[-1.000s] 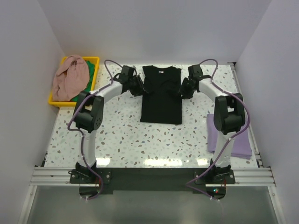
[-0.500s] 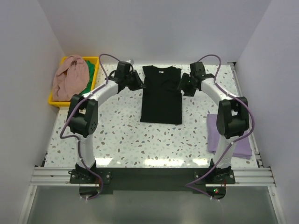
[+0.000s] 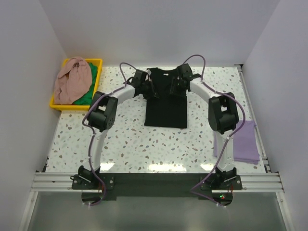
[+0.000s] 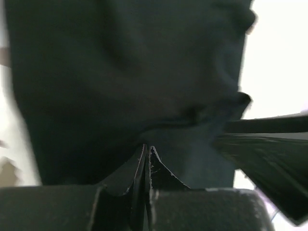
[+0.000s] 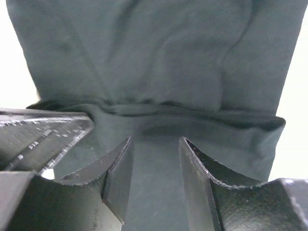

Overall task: Fold and stack the t-shirts
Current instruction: Fold the tshirt

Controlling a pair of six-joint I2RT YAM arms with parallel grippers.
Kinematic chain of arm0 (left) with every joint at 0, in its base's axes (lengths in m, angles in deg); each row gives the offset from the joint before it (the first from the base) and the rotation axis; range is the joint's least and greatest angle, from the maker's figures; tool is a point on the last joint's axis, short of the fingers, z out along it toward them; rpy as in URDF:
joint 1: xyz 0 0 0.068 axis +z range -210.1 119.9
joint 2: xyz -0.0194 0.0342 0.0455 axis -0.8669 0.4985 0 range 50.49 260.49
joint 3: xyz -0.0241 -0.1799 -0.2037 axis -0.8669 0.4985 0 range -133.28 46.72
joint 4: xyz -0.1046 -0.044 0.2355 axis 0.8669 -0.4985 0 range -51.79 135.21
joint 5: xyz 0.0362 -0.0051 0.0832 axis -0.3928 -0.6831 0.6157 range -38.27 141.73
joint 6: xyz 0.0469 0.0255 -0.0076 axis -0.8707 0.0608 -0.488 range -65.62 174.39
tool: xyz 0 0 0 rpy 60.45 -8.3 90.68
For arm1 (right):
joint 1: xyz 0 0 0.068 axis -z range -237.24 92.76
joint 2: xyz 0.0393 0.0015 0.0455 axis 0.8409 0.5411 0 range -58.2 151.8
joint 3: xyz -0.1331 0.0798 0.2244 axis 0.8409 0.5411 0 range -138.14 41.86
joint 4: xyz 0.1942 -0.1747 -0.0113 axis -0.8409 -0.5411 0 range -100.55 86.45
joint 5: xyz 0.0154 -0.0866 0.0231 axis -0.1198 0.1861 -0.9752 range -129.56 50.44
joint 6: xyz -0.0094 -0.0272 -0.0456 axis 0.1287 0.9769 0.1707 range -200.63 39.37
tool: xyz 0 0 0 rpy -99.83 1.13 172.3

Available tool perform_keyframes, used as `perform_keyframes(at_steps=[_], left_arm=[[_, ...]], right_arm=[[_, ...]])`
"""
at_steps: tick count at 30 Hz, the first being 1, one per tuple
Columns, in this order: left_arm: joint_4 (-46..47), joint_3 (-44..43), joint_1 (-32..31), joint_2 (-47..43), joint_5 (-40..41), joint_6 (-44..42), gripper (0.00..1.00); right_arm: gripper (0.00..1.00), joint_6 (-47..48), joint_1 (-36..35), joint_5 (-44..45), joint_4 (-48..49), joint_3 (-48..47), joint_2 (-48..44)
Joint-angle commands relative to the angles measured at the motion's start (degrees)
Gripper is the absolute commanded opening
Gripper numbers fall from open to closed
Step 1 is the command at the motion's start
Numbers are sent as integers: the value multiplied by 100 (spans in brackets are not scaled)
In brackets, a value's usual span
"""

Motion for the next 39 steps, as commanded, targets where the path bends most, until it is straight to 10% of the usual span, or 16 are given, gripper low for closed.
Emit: perform_keyframes(at_steps=[1, 16, 39], left_arm=[[26, -296, 276, 231, -93, 17, 7], [377, 1224, 338, -479, 522, 562, 9], [1712, 5398, -303, -3494, 891, 1502, 7]], right_arm=[[47, 236, 55, 355, -333, -417, 236], [52, 253, 46, 926, -229, 329, 53], [52, -10, -973, 820, 712, 4099, -2619]])
